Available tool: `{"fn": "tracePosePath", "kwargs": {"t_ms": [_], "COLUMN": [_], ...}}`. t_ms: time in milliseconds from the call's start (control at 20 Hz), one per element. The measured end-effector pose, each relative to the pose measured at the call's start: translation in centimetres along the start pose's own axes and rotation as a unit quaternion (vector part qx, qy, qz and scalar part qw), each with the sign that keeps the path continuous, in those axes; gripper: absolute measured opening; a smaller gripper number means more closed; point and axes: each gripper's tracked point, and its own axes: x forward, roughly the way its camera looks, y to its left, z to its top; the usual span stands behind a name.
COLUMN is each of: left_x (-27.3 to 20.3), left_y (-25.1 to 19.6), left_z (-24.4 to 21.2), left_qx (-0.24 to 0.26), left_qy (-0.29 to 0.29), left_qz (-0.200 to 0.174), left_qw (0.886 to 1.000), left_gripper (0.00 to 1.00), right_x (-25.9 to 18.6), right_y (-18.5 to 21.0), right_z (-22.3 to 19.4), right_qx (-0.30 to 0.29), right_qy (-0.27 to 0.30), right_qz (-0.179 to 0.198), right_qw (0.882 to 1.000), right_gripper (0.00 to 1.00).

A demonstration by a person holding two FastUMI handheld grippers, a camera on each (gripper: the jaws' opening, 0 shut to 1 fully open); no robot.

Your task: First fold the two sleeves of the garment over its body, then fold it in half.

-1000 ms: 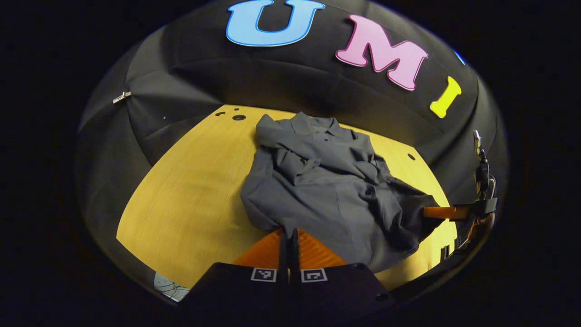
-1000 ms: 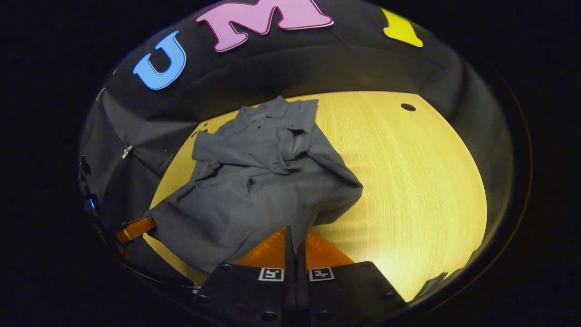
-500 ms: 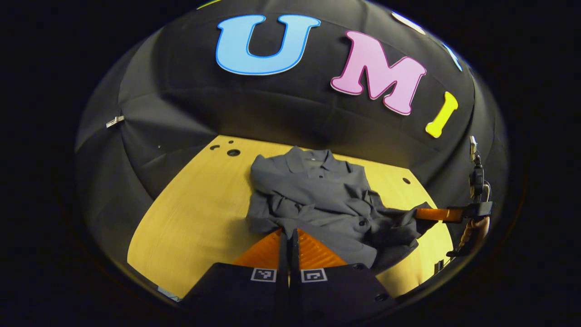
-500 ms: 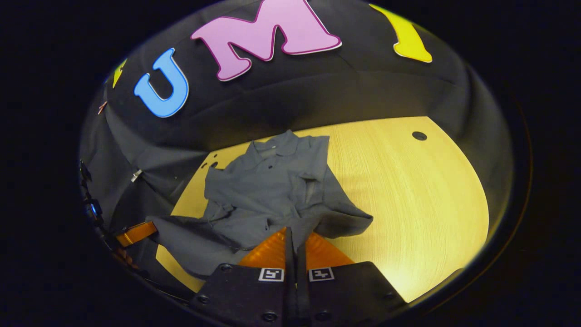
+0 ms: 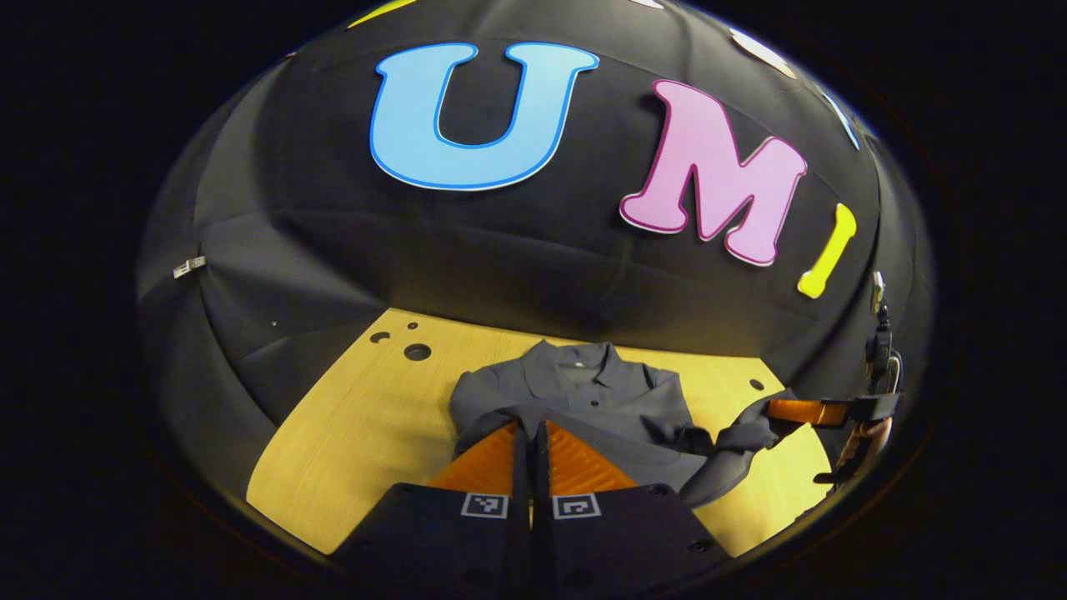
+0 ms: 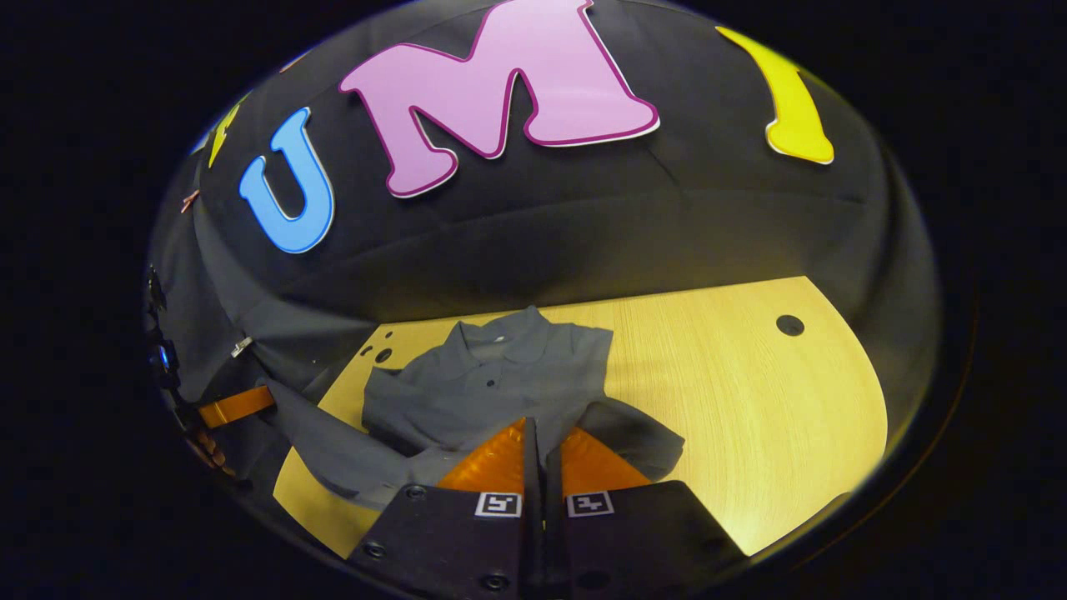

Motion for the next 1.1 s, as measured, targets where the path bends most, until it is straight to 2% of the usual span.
{"fn": "tracePosePath", "kwargs": {"t_ms": [300, 500, 700, 850, 1100], "left_x": [6.4, 10.8, 14.9, 17.9, 21.4], "left_y": [0.5, 1.8, 2.9, 2.6, 3.2], "left_z": [3.6, 4.6, 4.6, 4.9, 3.3], "left_qx": [0.005, 0.006, 0.030, 0.032, 0.040], "left_qy": [-0.020, -0.027, -0.041, -0.063, -0.058], "left_qz": [-0.004, -0.002, -0.006, -0.026, -0.018], "left_qw": [1.000, 1.000, 0.999, 0.997, 0.997], "left_gripper": [0.05, 0.05, 0.05, 0.05, 0.05], "right_x": [5.3, 9.1, 12.8, 15.1, 18.2], "right_y": [-1.0, -2.4, -3.3, -4.2, -5.7], "right_z": [4.3, 5.9, 6.5, 6.4, 5.6], "right_qx": [-0.010, 0.000, -0.002, 0.000, -0.004], "right_qy": [-0.027, -0.036, -0.038, -0.034, -0.028], "right_qz": [-0.004, -0.021, -0.031, -0.039, -0.053], "right_qw": [1.000, 0.999, 0.999, 0.999, 0.998], "right_gripper": [0.05, 0.05, 0.05, 0.05, 0.05]}}
